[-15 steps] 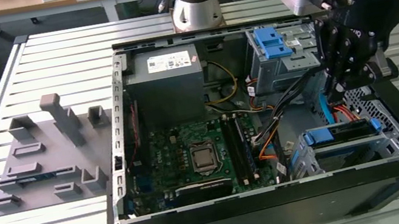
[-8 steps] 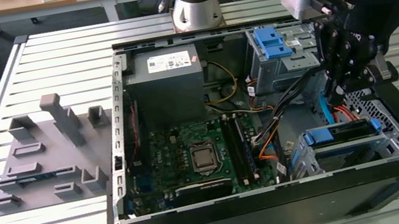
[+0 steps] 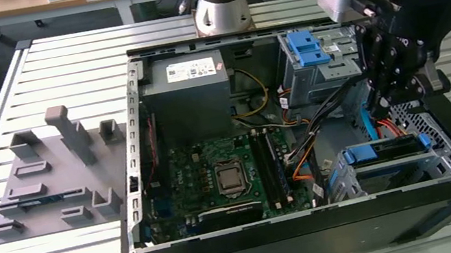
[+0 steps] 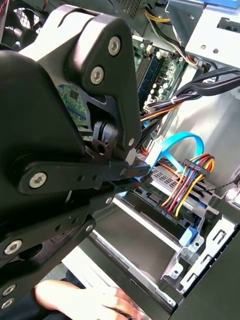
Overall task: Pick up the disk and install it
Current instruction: 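Insert the second disk wire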
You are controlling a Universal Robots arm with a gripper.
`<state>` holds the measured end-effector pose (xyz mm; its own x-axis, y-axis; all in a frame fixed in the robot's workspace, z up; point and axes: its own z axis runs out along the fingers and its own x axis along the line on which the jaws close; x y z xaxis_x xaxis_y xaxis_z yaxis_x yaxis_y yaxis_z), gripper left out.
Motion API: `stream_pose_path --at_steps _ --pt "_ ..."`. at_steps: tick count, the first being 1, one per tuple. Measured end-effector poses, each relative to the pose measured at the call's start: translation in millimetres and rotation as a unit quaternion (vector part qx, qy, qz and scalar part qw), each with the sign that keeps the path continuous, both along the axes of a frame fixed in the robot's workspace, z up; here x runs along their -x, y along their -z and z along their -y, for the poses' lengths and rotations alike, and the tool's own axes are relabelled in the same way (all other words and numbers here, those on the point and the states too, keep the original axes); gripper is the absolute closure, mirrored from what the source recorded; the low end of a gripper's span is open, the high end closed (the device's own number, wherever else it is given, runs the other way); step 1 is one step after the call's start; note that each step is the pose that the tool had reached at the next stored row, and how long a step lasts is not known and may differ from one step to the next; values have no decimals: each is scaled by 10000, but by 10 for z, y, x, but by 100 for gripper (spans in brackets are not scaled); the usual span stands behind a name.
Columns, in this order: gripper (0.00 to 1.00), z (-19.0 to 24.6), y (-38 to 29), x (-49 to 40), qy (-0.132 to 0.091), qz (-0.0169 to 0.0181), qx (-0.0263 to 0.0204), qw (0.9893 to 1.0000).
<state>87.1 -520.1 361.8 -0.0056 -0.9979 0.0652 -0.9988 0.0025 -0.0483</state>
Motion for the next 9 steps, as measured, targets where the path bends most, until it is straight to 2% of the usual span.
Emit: stream_pose_path --at_steps 6,9 --pt "84 44 5 0 0 0 -2 10000" --pt "84 52 19 0 0 0 -3 10000"
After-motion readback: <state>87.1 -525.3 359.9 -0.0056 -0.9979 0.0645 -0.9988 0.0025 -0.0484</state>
